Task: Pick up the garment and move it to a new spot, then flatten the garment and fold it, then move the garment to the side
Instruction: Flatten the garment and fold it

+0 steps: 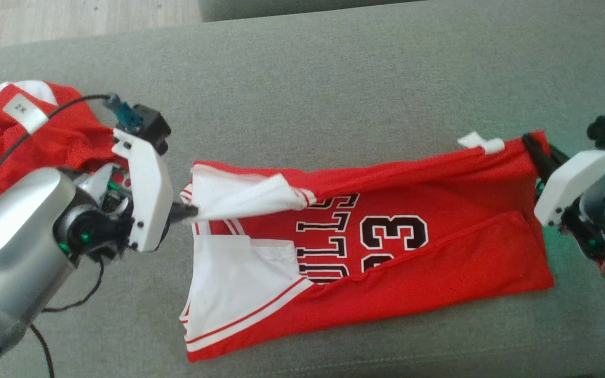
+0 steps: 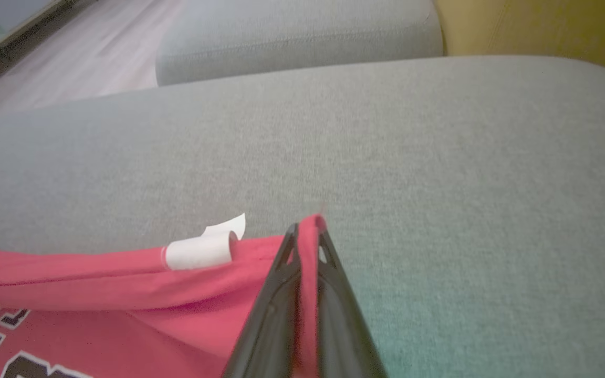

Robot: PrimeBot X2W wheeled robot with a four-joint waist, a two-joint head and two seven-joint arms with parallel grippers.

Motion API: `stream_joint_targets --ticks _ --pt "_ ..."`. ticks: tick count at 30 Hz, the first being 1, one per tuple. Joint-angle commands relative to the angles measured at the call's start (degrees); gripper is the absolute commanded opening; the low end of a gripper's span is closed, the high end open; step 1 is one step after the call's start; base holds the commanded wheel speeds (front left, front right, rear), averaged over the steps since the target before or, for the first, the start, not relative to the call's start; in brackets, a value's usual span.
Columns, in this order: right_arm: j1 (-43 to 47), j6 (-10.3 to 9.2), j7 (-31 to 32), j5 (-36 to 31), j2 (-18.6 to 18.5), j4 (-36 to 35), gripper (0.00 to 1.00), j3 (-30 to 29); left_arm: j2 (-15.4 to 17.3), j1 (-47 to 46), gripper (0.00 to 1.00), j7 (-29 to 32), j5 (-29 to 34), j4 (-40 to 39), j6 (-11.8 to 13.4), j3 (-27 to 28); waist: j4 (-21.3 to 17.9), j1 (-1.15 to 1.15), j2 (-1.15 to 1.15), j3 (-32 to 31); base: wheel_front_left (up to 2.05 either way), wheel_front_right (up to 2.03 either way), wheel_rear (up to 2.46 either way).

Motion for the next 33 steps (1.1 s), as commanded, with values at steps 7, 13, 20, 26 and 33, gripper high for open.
stream_joint_targets --ticks 7,13,20,26,33 --pt "1.0 -0.05 4.5 2.5 -4.4 -2.5 0.0 4.1 5.5 -0.2 0.0 3.8 -2.4 -6.9 2.4 2.1 0.2 0.0 0.0 -0.1 0.0 0.0 0.0" --pt "0.8 -0.05 9.3 4.3 -6.5 -4.7 0.0 7.6 6.2 2.4 0.0 6.0 -4.4 -8.9 3.3 1.1 -0.4 0.0 0.0 -0.1 0.0 0.0 0.0" --pt "0.5 -0.05 11.6 6.4 -7.0 -5.5 0.33 10.0 6.1 4.0 0.0 5.7 -4.5 -9.4 3.7 0.5 -0.7 0.0 0.0 0.4 0.0 0.0 0.0" --pt "1.3 -0.05 14.0 8.3 -6.9 -6.5 1.0 12.3 5.1 5.1 1.0 4.5 -4.1 -8.1 3.4 -0.2 -0.9 0.0 0.0 -0.6 0.0 0.0 0.0" --pt "1.5 -0.05 10.0 10.3 -8.9 -8.9 1.0 11.6 4.7 5.9 1.0 -2.1 -3.1 -8.5 2.8 1.9 -0.9 0.0 0.0 -3.3 0.0 0.0 0.0"
